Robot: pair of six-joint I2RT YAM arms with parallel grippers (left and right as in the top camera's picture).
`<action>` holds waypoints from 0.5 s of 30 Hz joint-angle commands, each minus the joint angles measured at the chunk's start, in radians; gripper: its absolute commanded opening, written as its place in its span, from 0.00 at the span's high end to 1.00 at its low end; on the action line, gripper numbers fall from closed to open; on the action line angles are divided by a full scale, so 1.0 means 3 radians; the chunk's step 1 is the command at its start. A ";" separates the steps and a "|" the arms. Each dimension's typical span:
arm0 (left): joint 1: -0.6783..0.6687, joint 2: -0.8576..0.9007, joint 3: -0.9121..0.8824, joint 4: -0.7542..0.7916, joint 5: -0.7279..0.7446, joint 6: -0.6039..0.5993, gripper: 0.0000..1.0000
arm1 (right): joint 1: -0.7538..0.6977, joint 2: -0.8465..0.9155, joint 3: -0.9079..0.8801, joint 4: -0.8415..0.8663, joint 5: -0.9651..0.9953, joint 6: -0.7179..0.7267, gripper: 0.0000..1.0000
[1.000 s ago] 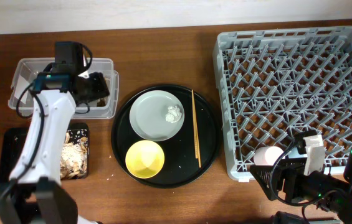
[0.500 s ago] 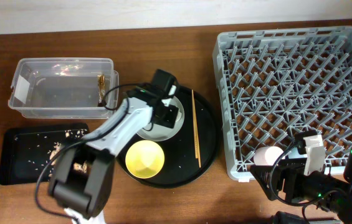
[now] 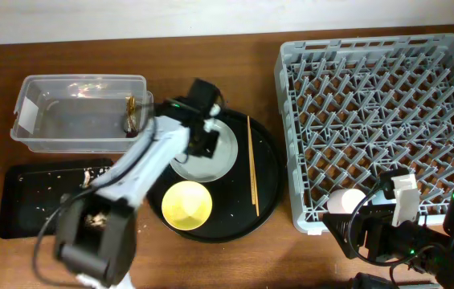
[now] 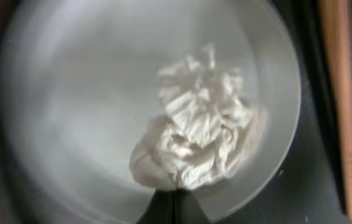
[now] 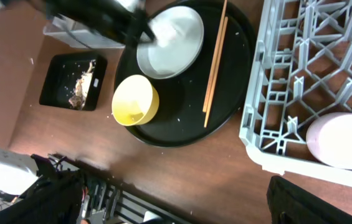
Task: Sort waste into correct bins and load items into the dishwasher rack
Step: 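Pick the white tissue off the plate and drop it in the container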
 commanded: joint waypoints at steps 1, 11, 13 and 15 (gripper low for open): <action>0.0404 -0.0622 0.0198 -0.0156 -0.0323 -0.0043 1.00 | 0.0022 0.0004 0.0025 0.0000 0.0019 -0.0025 0.05; 0.1431 -0.0209 0.0188 0.0113 -0.0313 -0.0025 0.24 | 0.0022 0.0004 0.0025 0.0001 0.0019 0.0037 0.05; 0.1423 -0.0282 0.0281 -0.0111 -0.0216 -0.0027 0.24 | 0.0022 0.0004 0.0025 0.0031 0.0020 0.0037 0.05; 0.1413 -0.0403 0.0373 -0.0292 -0.0089 -0.0015 0.24 | 0.0022 0.0004 0.0025 0.0055 0.0024 0.0036 0.05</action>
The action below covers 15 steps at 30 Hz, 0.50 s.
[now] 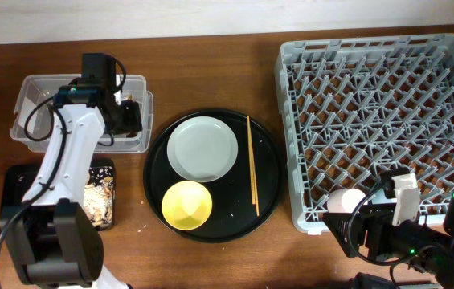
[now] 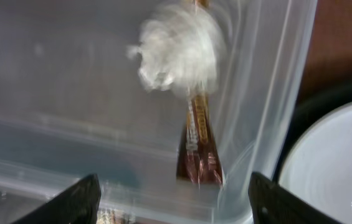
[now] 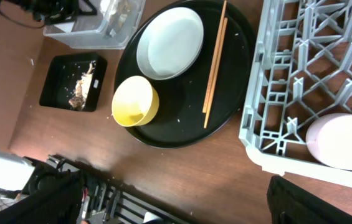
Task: Sort waste into correct bins and load items into the dishwasher rack
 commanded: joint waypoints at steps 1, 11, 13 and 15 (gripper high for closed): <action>-0.0039 -0.0337 0.0224 -0.0287 0.0252 0.0020 0.24 | 0.0022 0.0001 0.0025 0.0034 0.0034 0.0022 0.03; -0.0890 -0.2150 0.0237 -0.1151 0.0201 0.0017 0.01 | 0.0022 0.0001 0.0025 0.0031 0.0201 0.0022 0.01; -0.0933 -0.2384 0.0237 -0.1221 0.0294 0.0017 0.01 | 0.0022 0.0001 0.0025 0.0031 0.0207 0.0022 0.01; -0.0935 -0.2584 0.0237 -0.1223 0.0351 0.0017 0.01 | 0.0022 0.0001 0.0025 0.0031 0.0207 0.0022 0.01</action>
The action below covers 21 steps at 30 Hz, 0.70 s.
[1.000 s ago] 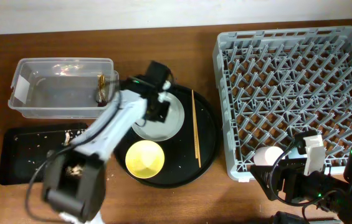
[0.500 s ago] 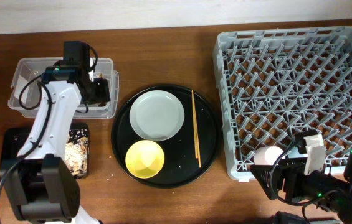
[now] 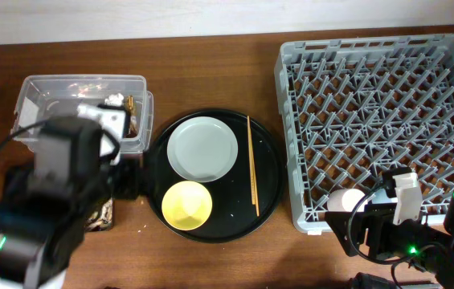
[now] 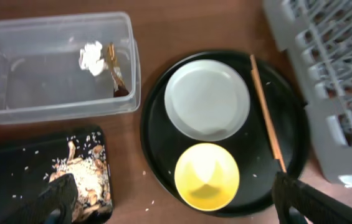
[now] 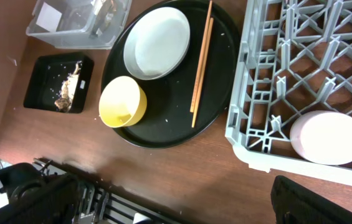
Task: Sort waste into correct bins and load items into the dishwasher rack
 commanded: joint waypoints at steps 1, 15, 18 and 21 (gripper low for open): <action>-0.0023 -0.0276 0.0029 -0.0009 0.0117 0.0017 0.01 | 0.0022 0.0003 0.0025 -0.0003 0.0033 0.0011 0.01; 0.0221 -0.1387 -0.0989 0.1006 0.0122 0.0626 0.01 | 0.0022 0.0003 0.0025 -0.0003 0.0033 0.0011 0.01; 0.0289 -0.1869 -0.1775 0.1637 0.0338 0.0679 0.01 | 0.0022 0.0003 0.0025 -0.0003 0.0033 0.0011 0.01; 0.0300 -0.2399 -0.2636 0.2284 0.0455 0.0679 0.01 | 0.0022 0.0003 0.0025 -0.0003 0.0033 0.0011 0.01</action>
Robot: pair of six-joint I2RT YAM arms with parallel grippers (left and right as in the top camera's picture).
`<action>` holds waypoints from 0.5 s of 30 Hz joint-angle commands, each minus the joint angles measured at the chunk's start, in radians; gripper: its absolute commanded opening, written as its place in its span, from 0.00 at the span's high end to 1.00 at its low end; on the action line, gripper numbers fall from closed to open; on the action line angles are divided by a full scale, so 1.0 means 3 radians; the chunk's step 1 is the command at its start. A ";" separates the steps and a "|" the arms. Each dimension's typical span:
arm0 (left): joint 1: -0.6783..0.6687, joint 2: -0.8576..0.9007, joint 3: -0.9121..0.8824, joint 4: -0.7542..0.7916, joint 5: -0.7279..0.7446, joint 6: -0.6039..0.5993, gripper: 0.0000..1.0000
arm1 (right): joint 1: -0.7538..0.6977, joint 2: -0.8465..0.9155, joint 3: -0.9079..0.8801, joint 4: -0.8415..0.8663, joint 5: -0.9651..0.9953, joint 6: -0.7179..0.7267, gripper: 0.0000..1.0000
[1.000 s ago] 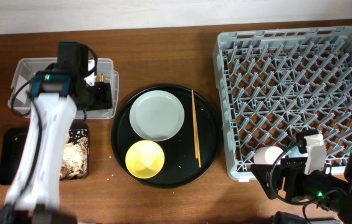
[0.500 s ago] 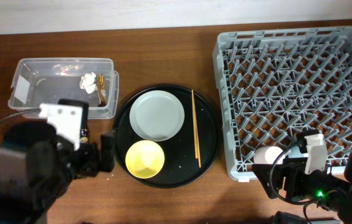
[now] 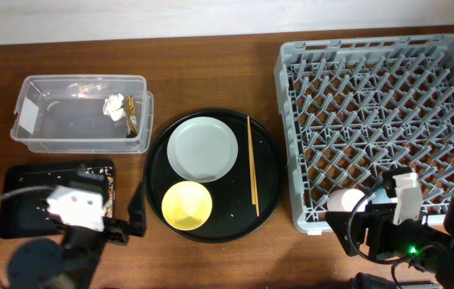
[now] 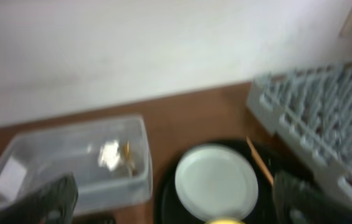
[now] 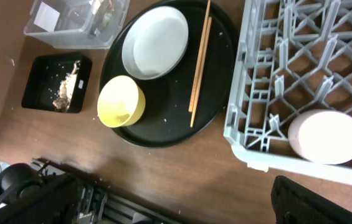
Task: Sort waste into correct bins and load items into the dishwasher rack
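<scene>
A crumpled white napkin (image 3: 113,104) lies in the clear plastic bin (image 3: 42,128) beside a brown wrapper (image 3: 131,117). The round black tray (image 3: 268,201) carries a white plate (image 3: 202,148), a yellow bowl (image 3: 186,203) and wooden chopsticks (image 3: 252,164). A pale cup (image 3: 345,200) sits in the near left corner of the grey dish rack (image 3: 387,104). My left gripper (image 3: 130,225) is open and empty at the table's front left, with the plate (image 4: 216,182) and the bin (image 4: 70,168) ahead of it. At the front right, my right gripper (image 3: 363,237) is open and empty.
A black rectangular tray (image 3: 18,185) with food scraps lies in front of the clear bin, partly under my left arm. The rack fills the right side of the table. A pale wall (image 4: 163,43) stands behind the table.
My left arm has drawn back from above the table's left half to the front left edge, and its camera now looks toward the wall. The right arm has hardly moved.
My left gripper was shut at the crumpled napkin on the white plate. Then it was open over the clear bin with the napkin inside. Then it was high above the table, and now it is back at the front edge. The plate is bare.
</scene>
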 commanded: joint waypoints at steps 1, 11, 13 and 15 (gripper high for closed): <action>0.0023 -0.0549 -0.0852 0.0468 0.0264 0.0126 0.01 | 0.0022 0.0003 0.0025 -0.0001 0.0018 0.0010 0.01; 0.0023 -0.1606 -0.2859 0.2124 0.0682 0.0123 0.01 | 0.0022 0.0003 0.0025 -0.0001 0.0018 0.0010 0.01; 0.0023 -0.1609 -0.3166 0.2520 0.0772 0.0123 0.01 | 0.0022 0.0003 0.0025 -0.0001 0.0018 0.0010 0.02; 0.0033 -0.1609 -0.3195 0.2424 0.0816 0.0126 0.01 | 0.0022 0.0003 0.0025 -0.0001 0.0018 0.0010 0.01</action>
